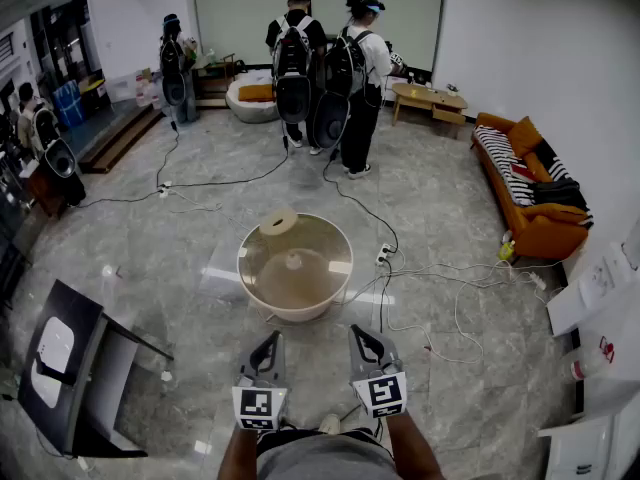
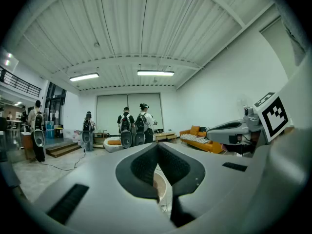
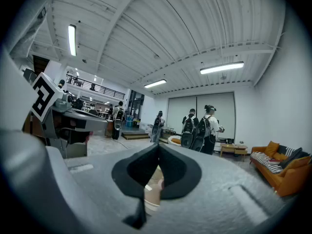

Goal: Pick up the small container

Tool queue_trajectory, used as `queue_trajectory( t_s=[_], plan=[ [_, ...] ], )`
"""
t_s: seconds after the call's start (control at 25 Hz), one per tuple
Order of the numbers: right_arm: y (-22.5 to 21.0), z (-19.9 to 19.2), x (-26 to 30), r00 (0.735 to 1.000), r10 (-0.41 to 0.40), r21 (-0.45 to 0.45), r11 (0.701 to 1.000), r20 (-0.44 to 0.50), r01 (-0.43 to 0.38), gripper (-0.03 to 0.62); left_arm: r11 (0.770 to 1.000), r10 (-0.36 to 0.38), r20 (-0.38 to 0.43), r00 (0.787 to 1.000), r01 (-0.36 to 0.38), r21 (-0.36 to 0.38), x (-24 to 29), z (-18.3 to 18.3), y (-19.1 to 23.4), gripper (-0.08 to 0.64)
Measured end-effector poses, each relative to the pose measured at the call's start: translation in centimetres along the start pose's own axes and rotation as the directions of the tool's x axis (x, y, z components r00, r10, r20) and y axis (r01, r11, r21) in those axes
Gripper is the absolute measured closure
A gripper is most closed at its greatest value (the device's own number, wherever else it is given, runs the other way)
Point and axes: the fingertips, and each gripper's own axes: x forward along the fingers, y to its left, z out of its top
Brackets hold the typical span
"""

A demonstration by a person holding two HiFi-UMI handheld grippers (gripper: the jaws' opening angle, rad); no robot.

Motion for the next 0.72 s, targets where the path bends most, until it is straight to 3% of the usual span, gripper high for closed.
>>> queue_trajectory(
  t_s=[0.72],
  plan=[
    [-2.5, -0.6, -0.3, 1.000, -0.017, 0.039, 0.999, 0.000, 0.017, 0.591, 1.000, -0.027, 0.001, 1.000, 0.027, 0.002, 2.0, 0.4, -1.9, 0.543]
  ],
)
